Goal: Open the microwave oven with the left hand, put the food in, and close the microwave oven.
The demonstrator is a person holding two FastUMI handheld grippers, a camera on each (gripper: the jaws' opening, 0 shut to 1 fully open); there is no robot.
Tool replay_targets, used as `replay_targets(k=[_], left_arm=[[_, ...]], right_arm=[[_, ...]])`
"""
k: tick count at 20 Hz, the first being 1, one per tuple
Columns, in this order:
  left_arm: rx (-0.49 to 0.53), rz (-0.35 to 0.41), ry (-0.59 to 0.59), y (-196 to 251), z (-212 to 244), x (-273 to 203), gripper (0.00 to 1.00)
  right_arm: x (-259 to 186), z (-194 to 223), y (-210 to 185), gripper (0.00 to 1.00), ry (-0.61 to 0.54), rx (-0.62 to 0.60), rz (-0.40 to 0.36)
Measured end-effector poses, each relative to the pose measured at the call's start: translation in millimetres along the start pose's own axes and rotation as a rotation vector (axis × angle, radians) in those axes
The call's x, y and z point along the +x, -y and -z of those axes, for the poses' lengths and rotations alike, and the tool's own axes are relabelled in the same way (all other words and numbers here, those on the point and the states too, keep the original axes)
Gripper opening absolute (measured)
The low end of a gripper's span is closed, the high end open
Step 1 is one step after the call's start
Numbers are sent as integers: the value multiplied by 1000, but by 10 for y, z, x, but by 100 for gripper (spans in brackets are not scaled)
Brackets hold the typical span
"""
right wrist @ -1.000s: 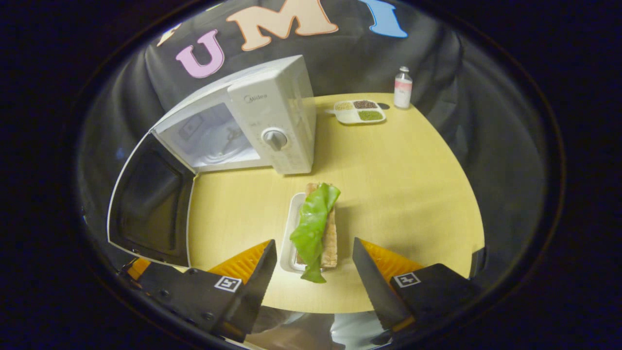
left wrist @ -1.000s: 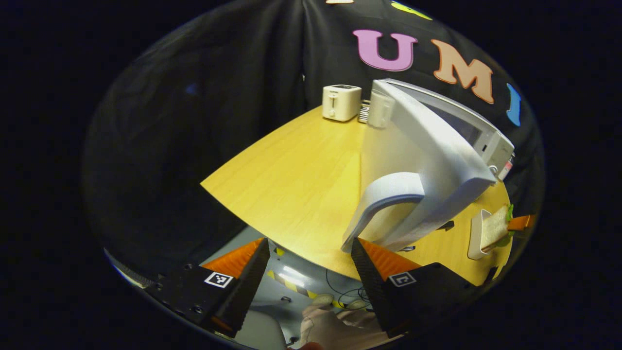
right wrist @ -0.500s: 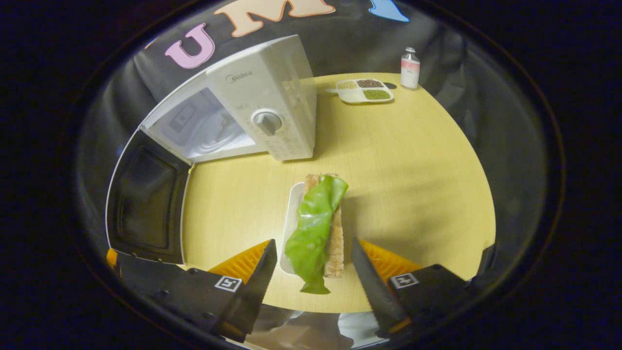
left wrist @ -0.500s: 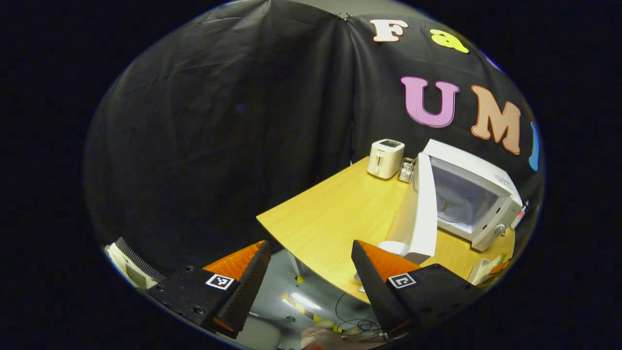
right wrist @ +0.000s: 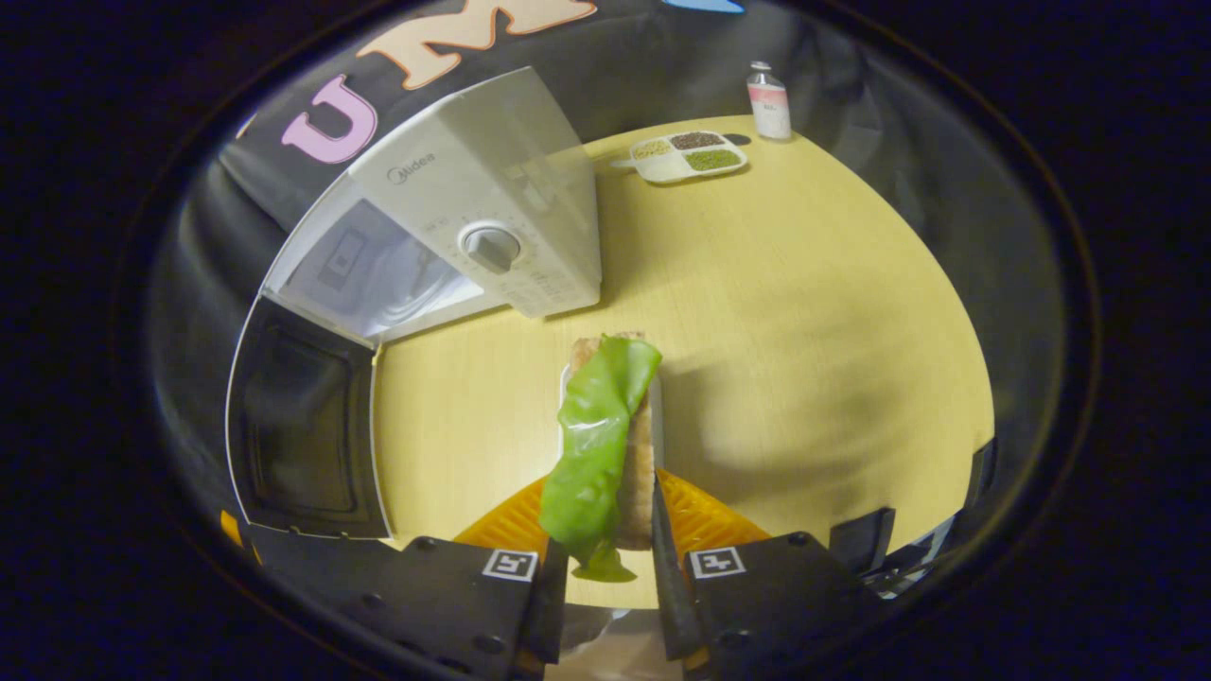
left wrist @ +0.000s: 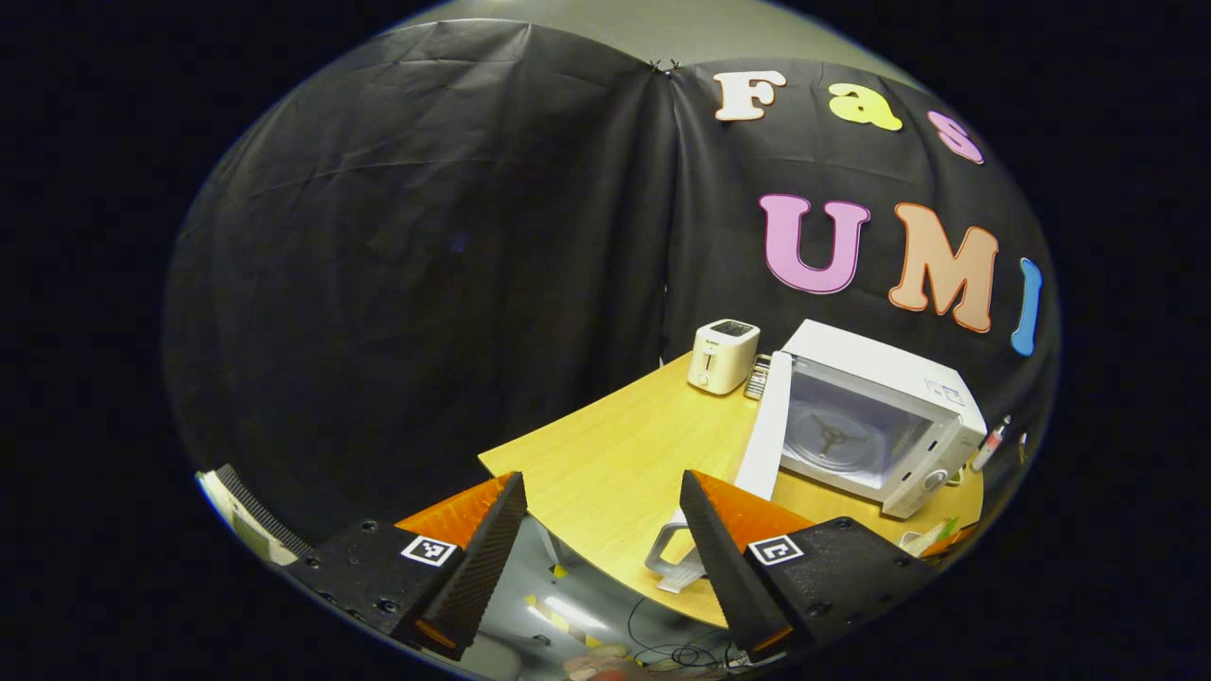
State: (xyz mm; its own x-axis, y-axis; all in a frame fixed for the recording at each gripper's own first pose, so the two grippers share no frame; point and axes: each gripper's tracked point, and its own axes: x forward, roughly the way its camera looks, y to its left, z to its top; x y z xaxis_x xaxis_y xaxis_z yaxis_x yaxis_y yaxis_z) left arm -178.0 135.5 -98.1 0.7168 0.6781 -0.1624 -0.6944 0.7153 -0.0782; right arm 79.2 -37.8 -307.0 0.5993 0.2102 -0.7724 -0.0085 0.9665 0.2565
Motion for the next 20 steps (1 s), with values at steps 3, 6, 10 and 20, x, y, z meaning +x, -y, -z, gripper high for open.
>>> replay_targets(k=[3, 6, 10, 20], left_arm=[[-5, 2, 9, 16, -10, -3, 96], [-3, 13, 8, 37, -2, 14, 96], [-14, 48, 4, 83, -2, 145, 96], [42, 247, -39, 163, -113, 989, 96]], right_arm=[[-49, -12, -75, 30, 8, -4, -59], [-175, -55, -103, 37, 44, 13, -87], [-352, -75, -142, 37, 78, 69, -109], [-633, -190, -1028, 30, 277, 280, -220]])
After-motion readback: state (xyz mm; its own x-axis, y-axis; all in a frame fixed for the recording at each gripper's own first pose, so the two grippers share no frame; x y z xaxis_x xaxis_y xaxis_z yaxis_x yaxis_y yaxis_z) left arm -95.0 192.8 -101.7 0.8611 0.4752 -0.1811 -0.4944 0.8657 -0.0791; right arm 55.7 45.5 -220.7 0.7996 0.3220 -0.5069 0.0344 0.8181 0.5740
